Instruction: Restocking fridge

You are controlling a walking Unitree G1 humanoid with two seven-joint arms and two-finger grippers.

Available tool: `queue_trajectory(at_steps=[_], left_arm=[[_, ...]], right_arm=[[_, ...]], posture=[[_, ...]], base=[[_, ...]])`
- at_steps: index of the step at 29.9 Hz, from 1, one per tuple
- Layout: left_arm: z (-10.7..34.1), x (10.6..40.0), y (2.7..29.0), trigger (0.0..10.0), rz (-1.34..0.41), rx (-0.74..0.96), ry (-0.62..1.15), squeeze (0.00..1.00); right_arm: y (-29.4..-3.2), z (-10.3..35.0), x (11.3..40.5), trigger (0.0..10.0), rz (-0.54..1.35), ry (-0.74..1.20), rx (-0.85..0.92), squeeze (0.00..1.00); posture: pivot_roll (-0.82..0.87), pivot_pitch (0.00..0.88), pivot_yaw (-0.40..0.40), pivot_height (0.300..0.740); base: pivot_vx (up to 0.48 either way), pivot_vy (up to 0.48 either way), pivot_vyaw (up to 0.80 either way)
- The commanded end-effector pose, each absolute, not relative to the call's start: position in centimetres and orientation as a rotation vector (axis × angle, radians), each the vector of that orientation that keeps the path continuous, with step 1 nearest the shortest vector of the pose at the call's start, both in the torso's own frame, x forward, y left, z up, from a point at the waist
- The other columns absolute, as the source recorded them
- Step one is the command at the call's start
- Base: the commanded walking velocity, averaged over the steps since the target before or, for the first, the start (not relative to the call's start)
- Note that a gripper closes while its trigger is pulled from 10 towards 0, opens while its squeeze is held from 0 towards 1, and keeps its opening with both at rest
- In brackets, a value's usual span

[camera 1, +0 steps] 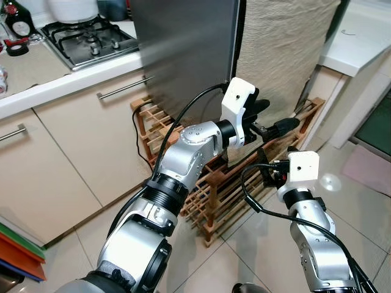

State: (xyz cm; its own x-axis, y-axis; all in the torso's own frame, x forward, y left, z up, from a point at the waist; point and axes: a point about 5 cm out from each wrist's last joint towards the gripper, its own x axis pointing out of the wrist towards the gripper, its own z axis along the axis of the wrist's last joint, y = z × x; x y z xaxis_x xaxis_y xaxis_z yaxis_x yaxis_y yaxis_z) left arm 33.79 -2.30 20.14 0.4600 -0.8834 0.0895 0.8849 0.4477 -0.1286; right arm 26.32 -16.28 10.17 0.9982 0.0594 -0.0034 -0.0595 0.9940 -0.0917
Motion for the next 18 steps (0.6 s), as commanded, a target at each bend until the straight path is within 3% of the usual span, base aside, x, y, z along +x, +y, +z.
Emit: queue_trajectory(at_steps=[1, 5, 8, 12, 18], left_arm=[[20.1, 32.0, -4.8, 10.0, -1.128, -0.251, -0.034, 0.0], [20.6, 32.7, -0.4, 10.0, -1.001, -0.263, -0.076, 0.0], [20.7, 32.8, 0.9, 10.0, -0.965, -0.262, -0.087, 0.0], [18.9, 32.8, 5.5, 10.0, -0.821, -0.174, -0.073, 0.0], [17.6, 32.7, 7.8, 10.0, -0.718, -0.077, -0.061, 0.0]], right_arm=[[-16.5, 10.4, 26.3, 10.0, 0.038, -0.013, -0.098, 0.0], [-16.9, 10.8, 26.3, 10.0, 0.004, -0.04, -0.1, 0.0], [-17.1, 10.8, 26.2, 10.0, -0.007, -0.046, -0.102, 0.0], [-17.5, 10.9, 26.4, 10.0, -0.019, -0.059, -0.113, 0.0], [-17.4, 11.1, 26.9, 10.0, -0.017, -0.073, -0.116, 0.0]], posture=[[-0.17, 0.002, 0.049, 0.74], [-0.16, 0.0, 0.047, 0.74], [-0.15, 0.0, 0.045, 0.74], [-0.12, 0.0, 0.044, 0.74], [-0.1, 0.0, 0.042, 0.74]], base=[[0.0, 0.0, 0.0], [0.0, 0.0, 0.0], [0.0, 0.0, 0.0], [0.0, 0.0, 0.0], [0.0, 0.0, 0.0]])
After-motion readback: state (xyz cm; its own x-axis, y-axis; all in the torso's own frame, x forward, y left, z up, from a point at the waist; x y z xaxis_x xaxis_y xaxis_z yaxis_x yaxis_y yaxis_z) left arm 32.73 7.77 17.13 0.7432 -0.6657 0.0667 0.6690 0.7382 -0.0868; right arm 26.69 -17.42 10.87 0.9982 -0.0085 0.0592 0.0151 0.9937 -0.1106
